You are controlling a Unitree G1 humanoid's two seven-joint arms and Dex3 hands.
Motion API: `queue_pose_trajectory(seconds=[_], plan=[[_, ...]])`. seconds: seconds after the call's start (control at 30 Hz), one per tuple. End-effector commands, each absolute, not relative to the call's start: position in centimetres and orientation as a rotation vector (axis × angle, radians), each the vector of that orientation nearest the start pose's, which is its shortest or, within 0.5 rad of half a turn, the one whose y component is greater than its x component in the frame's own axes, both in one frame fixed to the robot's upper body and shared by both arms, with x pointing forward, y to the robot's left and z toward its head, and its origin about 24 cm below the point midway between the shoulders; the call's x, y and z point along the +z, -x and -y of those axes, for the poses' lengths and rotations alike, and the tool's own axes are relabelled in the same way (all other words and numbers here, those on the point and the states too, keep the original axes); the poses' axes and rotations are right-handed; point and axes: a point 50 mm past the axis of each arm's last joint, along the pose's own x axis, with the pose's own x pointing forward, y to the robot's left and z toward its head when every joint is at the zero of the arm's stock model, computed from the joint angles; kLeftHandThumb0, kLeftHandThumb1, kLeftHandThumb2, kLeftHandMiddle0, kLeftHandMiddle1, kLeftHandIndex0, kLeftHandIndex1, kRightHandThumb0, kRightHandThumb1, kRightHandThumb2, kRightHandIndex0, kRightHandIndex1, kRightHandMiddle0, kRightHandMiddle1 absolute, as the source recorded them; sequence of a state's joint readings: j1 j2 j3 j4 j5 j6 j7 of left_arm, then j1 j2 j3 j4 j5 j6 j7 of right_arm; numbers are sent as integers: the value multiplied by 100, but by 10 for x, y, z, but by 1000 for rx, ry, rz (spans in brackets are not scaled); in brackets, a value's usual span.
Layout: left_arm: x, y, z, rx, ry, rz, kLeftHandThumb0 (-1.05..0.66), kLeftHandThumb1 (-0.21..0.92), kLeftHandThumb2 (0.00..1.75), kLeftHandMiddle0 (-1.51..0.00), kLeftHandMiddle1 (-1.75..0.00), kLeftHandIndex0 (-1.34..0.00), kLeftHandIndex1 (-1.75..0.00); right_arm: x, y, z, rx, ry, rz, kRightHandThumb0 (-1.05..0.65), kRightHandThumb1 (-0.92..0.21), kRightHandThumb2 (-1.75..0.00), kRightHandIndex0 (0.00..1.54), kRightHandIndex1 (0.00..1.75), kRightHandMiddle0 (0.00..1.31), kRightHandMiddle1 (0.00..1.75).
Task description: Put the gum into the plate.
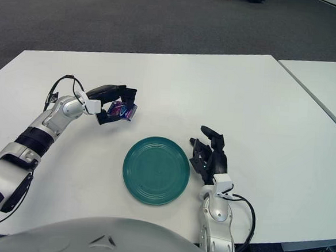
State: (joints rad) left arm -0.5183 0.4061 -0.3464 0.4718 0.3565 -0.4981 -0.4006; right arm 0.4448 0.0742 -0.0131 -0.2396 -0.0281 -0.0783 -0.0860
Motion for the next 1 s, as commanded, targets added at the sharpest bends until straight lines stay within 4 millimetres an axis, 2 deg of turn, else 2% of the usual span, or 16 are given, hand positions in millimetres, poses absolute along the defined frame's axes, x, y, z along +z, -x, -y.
queue_pose_trajectory(seconds=[0.0,0.57,0.97], plan=[[94,-317,-123,-812,-925,336,0,7,157,-79,-166,-60,-175,2,-156,171,-248,-18,-199,-54,-92,-75,45,67,1,101],[113,-294,-109,-864,-957,501,0,3,163,-82,-169,-62,-175,-4,-155,171,-264,-55,-201,-54,-92,-74,41,68,2,101],[122,-262,-79,-994,-855,604,0,1,165,-82,-170,-64,-175,-6,-154,171,-269,-63,-198,-54,-92,-73,40,68,2,100]])
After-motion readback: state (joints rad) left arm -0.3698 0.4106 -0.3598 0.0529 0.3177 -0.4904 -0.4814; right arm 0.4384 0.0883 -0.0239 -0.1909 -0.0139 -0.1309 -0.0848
